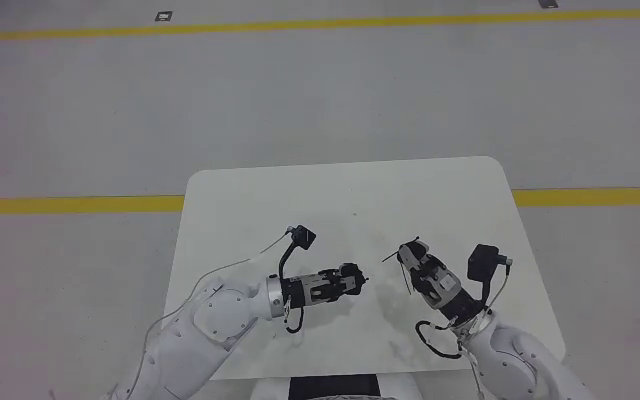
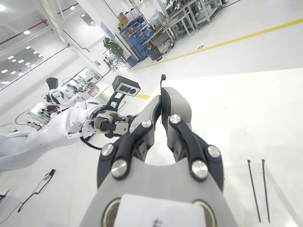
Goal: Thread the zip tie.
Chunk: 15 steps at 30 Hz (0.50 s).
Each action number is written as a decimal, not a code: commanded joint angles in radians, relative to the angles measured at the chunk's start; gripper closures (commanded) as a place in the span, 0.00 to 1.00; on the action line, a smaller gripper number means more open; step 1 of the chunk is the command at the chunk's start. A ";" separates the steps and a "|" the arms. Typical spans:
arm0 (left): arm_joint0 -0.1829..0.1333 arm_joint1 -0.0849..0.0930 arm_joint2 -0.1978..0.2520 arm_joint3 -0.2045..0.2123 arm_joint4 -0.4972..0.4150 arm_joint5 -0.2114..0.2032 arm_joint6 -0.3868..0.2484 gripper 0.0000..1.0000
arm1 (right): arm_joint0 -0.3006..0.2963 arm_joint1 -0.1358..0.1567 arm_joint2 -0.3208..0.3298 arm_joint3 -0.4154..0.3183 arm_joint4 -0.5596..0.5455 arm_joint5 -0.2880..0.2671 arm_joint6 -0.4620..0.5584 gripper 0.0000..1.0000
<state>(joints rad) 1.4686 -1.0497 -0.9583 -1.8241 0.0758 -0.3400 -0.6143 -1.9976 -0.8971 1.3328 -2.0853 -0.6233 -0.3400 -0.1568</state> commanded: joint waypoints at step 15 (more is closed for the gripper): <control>0.000 0.000 0.000 0.000 0.000 0.000 0.000 1.00 | -0.033 -0.011 -0.074 0.009 -0.136 0.000 -0.096 1.00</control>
<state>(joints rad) 1.4686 -1.0497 -0.9583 -1.8241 0.0758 -0.3400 -0.6143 -2.0319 -0.9081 1.2637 -2.0771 -0.7583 -0.3400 -0.2489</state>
